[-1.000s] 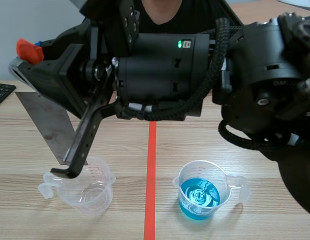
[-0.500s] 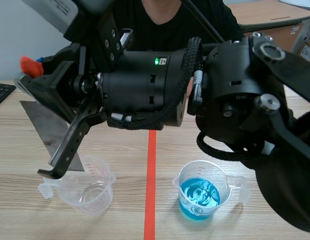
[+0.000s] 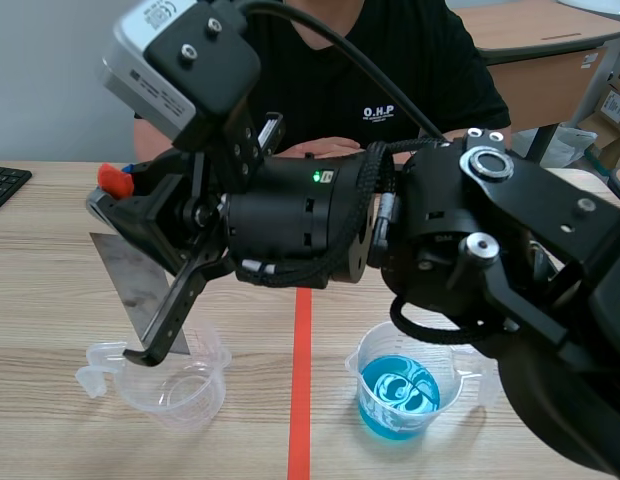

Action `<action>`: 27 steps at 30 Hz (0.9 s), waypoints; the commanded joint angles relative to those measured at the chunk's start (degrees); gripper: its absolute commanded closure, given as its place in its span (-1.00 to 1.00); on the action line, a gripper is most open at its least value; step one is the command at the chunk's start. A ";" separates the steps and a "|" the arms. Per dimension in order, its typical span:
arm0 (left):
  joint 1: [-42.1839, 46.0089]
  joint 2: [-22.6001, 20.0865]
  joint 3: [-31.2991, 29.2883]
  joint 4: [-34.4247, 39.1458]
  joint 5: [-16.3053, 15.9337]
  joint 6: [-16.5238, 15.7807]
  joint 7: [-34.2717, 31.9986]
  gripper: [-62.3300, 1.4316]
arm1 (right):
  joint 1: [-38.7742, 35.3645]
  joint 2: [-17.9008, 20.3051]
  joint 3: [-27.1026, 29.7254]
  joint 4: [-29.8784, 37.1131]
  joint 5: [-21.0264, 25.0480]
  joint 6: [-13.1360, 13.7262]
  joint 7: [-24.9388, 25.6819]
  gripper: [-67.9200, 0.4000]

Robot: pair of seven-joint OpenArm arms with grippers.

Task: Do the redox reaction experiment.
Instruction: 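Put the plate into the left beaker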

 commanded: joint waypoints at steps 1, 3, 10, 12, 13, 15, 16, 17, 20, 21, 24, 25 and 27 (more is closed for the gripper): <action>0.15 0.13 0.04 0.85 -0.35 -0.15 -0.76 0.82 | 0.57 -0.13 -0.72 -0.15 0.46 -0.24 1.81 0.94; 0.15 0.13 0.04 0.85 -0.35 -0.15 -0.76 0.82 | 0.57 -0.35 -1.25 -1.53 -0.11 -0.28 2.64 0.94; 0.15 0.13 0.04 0.85 -0.37 -0.15 -0.76 0.82 | 0.37 -1.84 -2.38 -6.80 -2.84 -1.51 4.11 0.94; 0.15 0.13 0.04 0.85 -0.37 -0.15 -0.76 0.82 | -0.11 -2.03 -2.45 -7.63 -4.04 -1.60 4.90 0.94; 0.15 0.13 0.04 0.85 -0.37 -0.15 -0.76 0.82 | -0.42 -2.03 -2.51 -7.82 -4.55 -1.68 5.20 0.94; 0.15 0.13 0.04 0.85 -0.37 -0.15 -0.76 0.82 | -0.90 -2.03 -2.71 -8.09 -5.40 -1.70 5.29 0.94; 0.15 0.13 0.04 0.85 -0.37 -0.15 -0.76 0.82 | -1.18 -2.03 -2.71 -8.24 -5.57 -1.70 5.33 0.94; 0.15 0.13 0.04 0.85 -0.37 -0.15 -0.76 0.82 | -1.38 -2.03 -2.71 -8.37 -5.57 -1.70 5.31 0.94; 0.15 0.11 0.04 0.85 -0.37 -0.15 -0.76 0.82 | -2.05 -2.01 -2.71 -8.63 -6.47 -1.70 5.29 0.93; 0.15 0.11 0.04 0.85 -0.37 -0.15 -0.76 0.82 | -2.29 -2.01 -2.71 -8.66 -7.04 -1.70 5.27 0.91; 0.04 0.13 0.04 0.85 -0.37 -0.15 -0.70 0.82 | -2.80 -2.01 -2.71 -8.68 -7.96 -1.70 5.25 0.77; 0.02 0.11 0.04 0.85 -0.37 -0.13 -0.57 0.82 | -2.95 -2.01 -2.71 -8.68 -8.04 -1.70 5.25 0.72; 0.02 0.11 0.04 0.85 -0.37 -0.13 -0.57 0.82 | -3.23 -1.99 -2.71 -8.68 -8.15 -1.68 4.81 0.58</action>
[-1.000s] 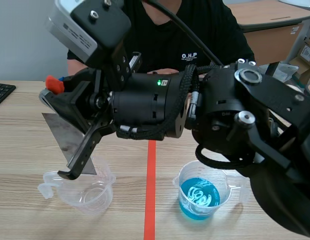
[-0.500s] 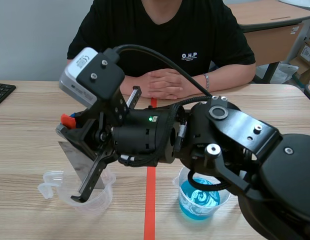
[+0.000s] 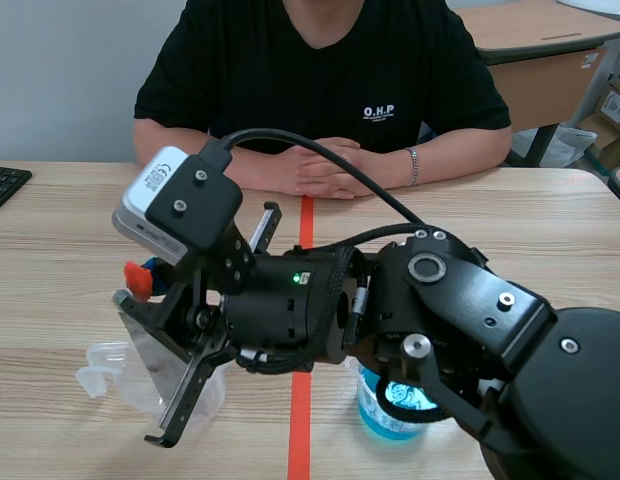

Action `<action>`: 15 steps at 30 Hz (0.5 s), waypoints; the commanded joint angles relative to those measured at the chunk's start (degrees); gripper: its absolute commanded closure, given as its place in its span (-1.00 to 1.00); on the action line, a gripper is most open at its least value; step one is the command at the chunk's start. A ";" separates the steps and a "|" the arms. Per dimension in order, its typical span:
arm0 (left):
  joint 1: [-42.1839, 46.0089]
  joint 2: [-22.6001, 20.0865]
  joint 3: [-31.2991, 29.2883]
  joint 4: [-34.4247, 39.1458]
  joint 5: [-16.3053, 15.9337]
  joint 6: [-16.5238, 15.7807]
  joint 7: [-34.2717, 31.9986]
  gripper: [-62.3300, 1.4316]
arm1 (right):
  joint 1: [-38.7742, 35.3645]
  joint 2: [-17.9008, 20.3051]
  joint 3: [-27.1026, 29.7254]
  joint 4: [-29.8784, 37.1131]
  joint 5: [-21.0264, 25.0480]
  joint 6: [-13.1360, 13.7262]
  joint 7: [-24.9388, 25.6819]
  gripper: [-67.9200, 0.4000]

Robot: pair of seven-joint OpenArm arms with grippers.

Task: Do the redox reaction experiment.
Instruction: 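Put the plate into the left beaker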

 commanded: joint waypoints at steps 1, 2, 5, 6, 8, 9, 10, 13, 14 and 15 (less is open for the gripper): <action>0.02 0.11 0.04 0.85 -0.37 -0.13 -0.59 0.82 | 0.37 -0.31 0.02 0.46 0.20 -0.15 0.35 0.49; 0.02 0.13 0.04 0.85 -0.37 -0.13 -0.59 0.82 | 0.26 -0.31 0.02 0.46 0.20 0.04 0.31 0.41; 0.02 0.13 0.04 0.85 -0.37 -0.13 -0.59 0.82 | -0.07 -0.31 0.02 0.46 0.20 0.04 0.35 0.16; 0.02 0.13 0.04 0.85 -0.37 -0.13 -0.59 0.82 | -0.24 -0.33 0.02 0.46 0.20 0.04 0.42 0.10; 0.02 0.13 0.04 0.85 -0.37 -0.13 -0.59 0.82 | -0.42 -0.33 0.02 0.46 0.22 0.09 0.42 0.00; 0.02 0.11 0.04 0.85 -0.37 -0.13 -0.57 0.82 | -0.50 -0.33 0.02 0.46 0.22 0.15 0.39 -0.05; 0.02 0.11 0.04 0.85 -0.37 -0.13 -0.57 0.82 | -0.52 -0.33 0.02 0.46 0.22 0.26 0.42 -0.11; 0.02 0.11 0.04 0.85 -0.37 -0.13 -0.57 0.82 | -0.52 -0.33 0.02 0.48 0.24 0.28 0.74 -0.33; 0.02 0.11 0.04 0.85 -0.37 -0.13 -0.57 0.82 | -0.52 -0.33 0.02 0.48 0.24 0.28 1.09 -0.40; 0.02 0.11 0.04 0.85 -0.37 -0.13 -0.57 0.82 | -0.52 -0.33 0.02 0.48 0.24 0.28 1.46 -0.47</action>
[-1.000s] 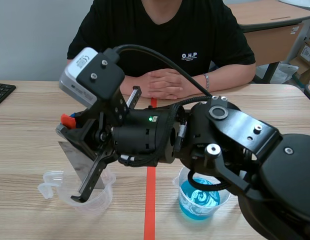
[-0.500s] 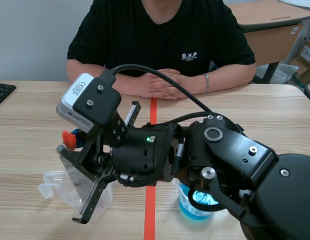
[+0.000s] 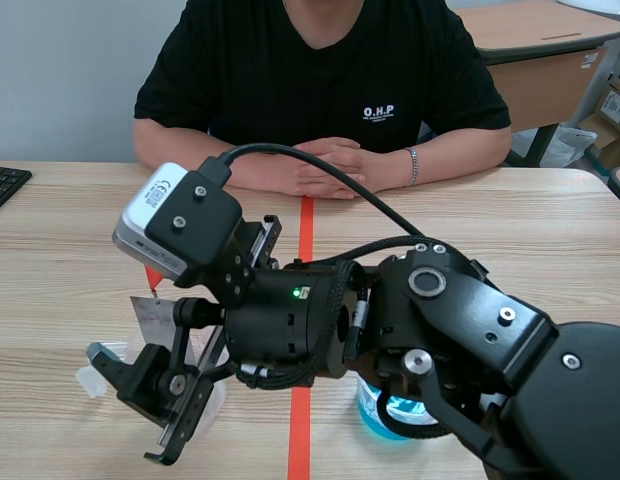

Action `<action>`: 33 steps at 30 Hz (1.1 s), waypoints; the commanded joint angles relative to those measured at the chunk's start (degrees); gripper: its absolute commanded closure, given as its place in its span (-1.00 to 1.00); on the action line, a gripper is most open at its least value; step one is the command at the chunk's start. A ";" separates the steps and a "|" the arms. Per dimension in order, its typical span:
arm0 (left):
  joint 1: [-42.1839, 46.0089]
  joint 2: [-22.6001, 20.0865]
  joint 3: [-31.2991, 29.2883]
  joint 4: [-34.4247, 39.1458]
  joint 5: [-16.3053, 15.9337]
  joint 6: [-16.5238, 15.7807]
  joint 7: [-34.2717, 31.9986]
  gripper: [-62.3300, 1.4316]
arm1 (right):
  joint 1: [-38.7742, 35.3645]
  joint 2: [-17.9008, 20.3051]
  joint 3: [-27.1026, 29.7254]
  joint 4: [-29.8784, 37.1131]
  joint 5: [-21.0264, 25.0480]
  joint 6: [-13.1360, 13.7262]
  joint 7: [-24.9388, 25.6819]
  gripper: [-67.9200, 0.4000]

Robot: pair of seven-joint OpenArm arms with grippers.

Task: Do the redox reaction experiment.
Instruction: 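Return to the home posture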

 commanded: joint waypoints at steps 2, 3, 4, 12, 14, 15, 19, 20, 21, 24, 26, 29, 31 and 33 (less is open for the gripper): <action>0.02 0.11 0.04 0.85 -0.37 -0.13 -0.57 0.82 | 0.57 -0.33 0.02 0.48 0.44 0.04 1.88 -0.61; 0.02 0.11 0.04 0.85 -0.37 -0.13 -0.57 0.82 | 0.57 -0.33 0.02 0.48 0.44 0.04 2.21 -0.67; 0.02 0.11 0.04 0.85 -0.35 -0.13 -0.57 0.82 | 0.57 -0.33 0.02 0.48 0.44 0.04 2.60 -0.74; 0.02 0.11 0.04 0.85 -0.35 -0.13 -0.37 0.82 | 0.72 -0.31 0.20 0.70 0.44 -0.63 4.63 -1.00; 0.02 0.11 0.04 0.85 -0.35 -0.13 -0.37 0.82 | 0.72 -0.31 0.59 0.70 0.44 -0.90 4.55 -1.00; 0.02 0.11 0.04 0.85 -0.35 -0.13 -0.37 0.82 | 0.72 -0.28 0.83 0.70 0.44 -0.94 4.55 -1.00; 0.02 0.11 0.04 0.85 -0.35 -0.13 -0.37 0.82 | 0.70 -0.07 2.49 1.81 0.46 -1.77 4.33 -1.00; 0.02 0.11 0.04 0.85 -0.35 -0.13 -0.37 0.82 | 0.70 0.00 3.06 2.45 0.66 -1.77 4.33 -1.00; 0.02 0.11 0.04 0.85 -0.35 -0.13 -0.37 0.82 | 0.66 0.04 3.67 3.13 0.66 -1.79 4.11 -1.00; 0.02 0.11 0.04 0.85 -0.35 -0.13 -0.37 0.82 | 0.24 0.70 5.35 6.03 0.68 -3.15 3.15 -1.00; 0.02 0.11 0.04 0.85 -0.35 -0.13 -0.37 0.82 | -0.46 1.62 6.40 8.31 0.68 -3.45 3.08 -1.00; 0.02 0.11 0.04 0.85 -0.35 -0.13 -0.35 0.82 | -1.79 3.06 7.37 11.19 0.87 -3.45 2.86 -1.00; 0.02 0.11 0.04 0.85 -0.35 -0.13 -0.35 0.82 | -2.89 3.67 7.74 12.35 0.87 -3.45 2.82 -1.00; 0.02 0.11 0.04 0.85 -0.35 -0.13 -0.35 0.82 | -3.76 3.82 7.78 12.76 0.85 -3.43 2.47 -1.00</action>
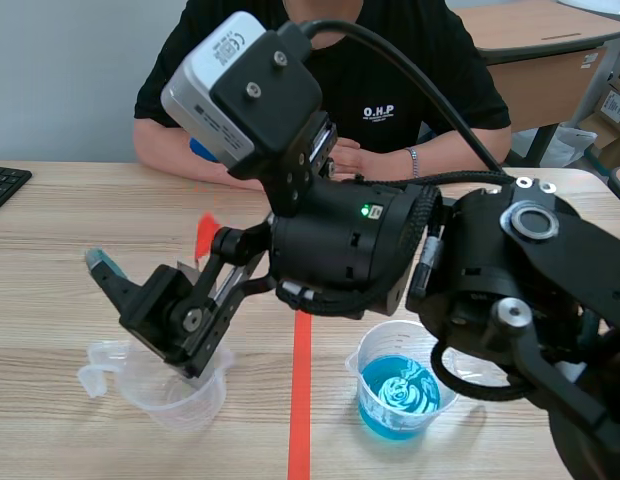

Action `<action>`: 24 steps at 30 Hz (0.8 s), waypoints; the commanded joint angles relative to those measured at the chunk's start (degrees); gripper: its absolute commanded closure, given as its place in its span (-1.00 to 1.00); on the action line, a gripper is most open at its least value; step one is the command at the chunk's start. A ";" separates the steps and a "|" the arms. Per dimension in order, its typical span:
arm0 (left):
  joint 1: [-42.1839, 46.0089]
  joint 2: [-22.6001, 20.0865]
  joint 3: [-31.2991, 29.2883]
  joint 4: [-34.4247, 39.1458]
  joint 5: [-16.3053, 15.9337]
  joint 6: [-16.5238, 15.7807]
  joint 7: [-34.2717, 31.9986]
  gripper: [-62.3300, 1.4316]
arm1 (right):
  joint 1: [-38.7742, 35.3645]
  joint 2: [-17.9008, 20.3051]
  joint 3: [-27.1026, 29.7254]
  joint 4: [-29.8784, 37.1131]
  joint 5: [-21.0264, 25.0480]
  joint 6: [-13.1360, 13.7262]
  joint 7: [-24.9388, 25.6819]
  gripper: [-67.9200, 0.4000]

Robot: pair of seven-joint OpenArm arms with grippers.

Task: Do the redox reaction experiment.
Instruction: 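Return to the home posture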

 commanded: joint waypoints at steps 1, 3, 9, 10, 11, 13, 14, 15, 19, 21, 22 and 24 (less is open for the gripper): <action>0.04 0.11 0.04 0.85 -0.35 -0.13 -0.81 0.82 | -0.24 -0.15 0.13 0.31 0.55 0.00 0.02 -1.00; 0.04 0.11 0.04 0.85 -0.35 -0.13 -0.81 0.82 | -0.96 -0.13 0.20 0.33 0.55 0.00 -0.20 -1.00; 0.04 0.11 0.04 0.85 -0.35 -0.13 -0.81 0.82 | -5.31 1.29 2.64 2.69 0.55 -0.07 -0.59 -1.00; 0.04 0.11 0.04 0.85 -0.35 -0.13 -0.81 0.82 | -6.47 1.73 3.48 3.80 0.55 -0.33 -0.48 -1.00; 0.04 0.11 0.04 0.85 -0.35 -0.13 -0.81 0.82 | -7.82 2.19 4.42 5.09 0.39 -0.48 -0.39 -1.00; 0.04 0.11 0.04 0.85 -0.35 -0.13 -0.81 0.82 | -10.40 3.28 6.51 7.72 0.33 -0.48 -0.39 -1.00; 0.04 0.11 0.04 0.85 -0.35 -0.13 -0.81 0.82 | -11.63 3.85 7.58 8.92 0.33 -0.50 -0.42 -1.00; 0.04 0.11 0.04 0.85 -0.35 -0.13 -0.81 0.82 | -13.00 4.44 8.66 10.01 0.33 -0.50 -0.39 -1.00; 0.04 -0.04 0.04 0.85 -0.37 -0.13 -0.81 0.82 | -18.10 6.60 12.59 13.16 0.35 -1.31 -0.31 -1.00; 0.04 -0.04 0.04 0.85 -0.37 -0.13 -0.83 0.82 | -20.79 7.65 14.84 14.51 0.35 -1.38 0.33 -1.00; 0.04 -0.04 0.04 0.85 -0.37 -0.13 -0.83 0.82 | -22.16 8.07 16.06 15.10 0.37 -1.70 0.72 -1.00; 0.04 -0.07 0.04 0.85 -0.37 -0.13 -0.83 0.82 | -24.79 8.79 18.62 16.15 0.37 -2.75 1.60 -1.00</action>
